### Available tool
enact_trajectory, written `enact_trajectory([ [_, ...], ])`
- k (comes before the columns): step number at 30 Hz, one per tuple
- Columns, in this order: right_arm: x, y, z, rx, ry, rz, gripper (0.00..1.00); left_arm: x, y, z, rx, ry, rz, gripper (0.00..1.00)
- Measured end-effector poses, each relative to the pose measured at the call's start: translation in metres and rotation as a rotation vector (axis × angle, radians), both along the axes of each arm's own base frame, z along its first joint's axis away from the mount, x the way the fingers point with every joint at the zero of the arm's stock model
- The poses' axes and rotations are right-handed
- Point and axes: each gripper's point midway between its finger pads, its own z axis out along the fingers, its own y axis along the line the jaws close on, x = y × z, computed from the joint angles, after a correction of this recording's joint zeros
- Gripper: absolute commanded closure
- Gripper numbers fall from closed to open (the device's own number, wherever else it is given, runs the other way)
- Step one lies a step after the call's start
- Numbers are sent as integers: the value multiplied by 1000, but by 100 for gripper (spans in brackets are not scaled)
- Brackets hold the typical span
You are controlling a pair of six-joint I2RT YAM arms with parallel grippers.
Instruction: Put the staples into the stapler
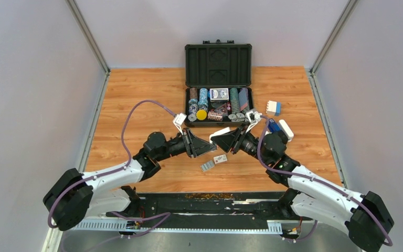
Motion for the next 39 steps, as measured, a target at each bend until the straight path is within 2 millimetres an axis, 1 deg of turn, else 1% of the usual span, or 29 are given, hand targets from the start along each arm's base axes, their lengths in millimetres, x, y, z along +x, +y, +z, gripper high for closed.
enact_trajectory([
  [1,0,0,0,-1,1,0,76,0,0,-1,2,1,0,100],
  [3,-1,1,-1,-4,3,4,81,0,0,-2,7,-1,0,93],
  [5,0,2,-3,-15,5,5,85,0,1,-5,18,-3,3,78],
  [6,0,2,-3,-24,7,7,86,0,2,-6,25,-5,5,67],
  [7,0,3,-4,-36,8,10,87,0,2,-7,32,-10,8,59],
  [10,1,5,-6,-78,1,20,88,1,8,-10,68,-31,27,35],
  [14,8,8,-9,-171,-14,20,89,2,20,-16,153,-62,73,11],
  [16,16,11,-10,-231,-24,21,90,6,30,-14,209,-89,118,3],
  [17,19,13,-11,-255,-27,20,90,8,35,-13,237,-98,143,1],
  [20,32,18,-20,-350,-32,15,90,18,57,-2,340,-145,240,0],
  [25,55,29,-45,-510,-16,29,91,32,99,24,523,-219,399,0],
  [29,69,37,-80,-636,23,55,92,35,138,40,678,-287,497,0],
  [31,72,39,-98,-694,46,70,92,35,156,48,748,-321,538,0],
  [34,77,45,-120,-763,62,85,92,36,184,63,836,-390,610,0],
  [36,79,49,-131,-798,67,94,92,36,196,66,866,-423,647,0],
  [37,78,53,-138,-818,68,103,92,35,203,64,882,-438,667,0],
  [39,77,57,-149,-850,72,116,92,35,210,58,889,-455,690,0],
])
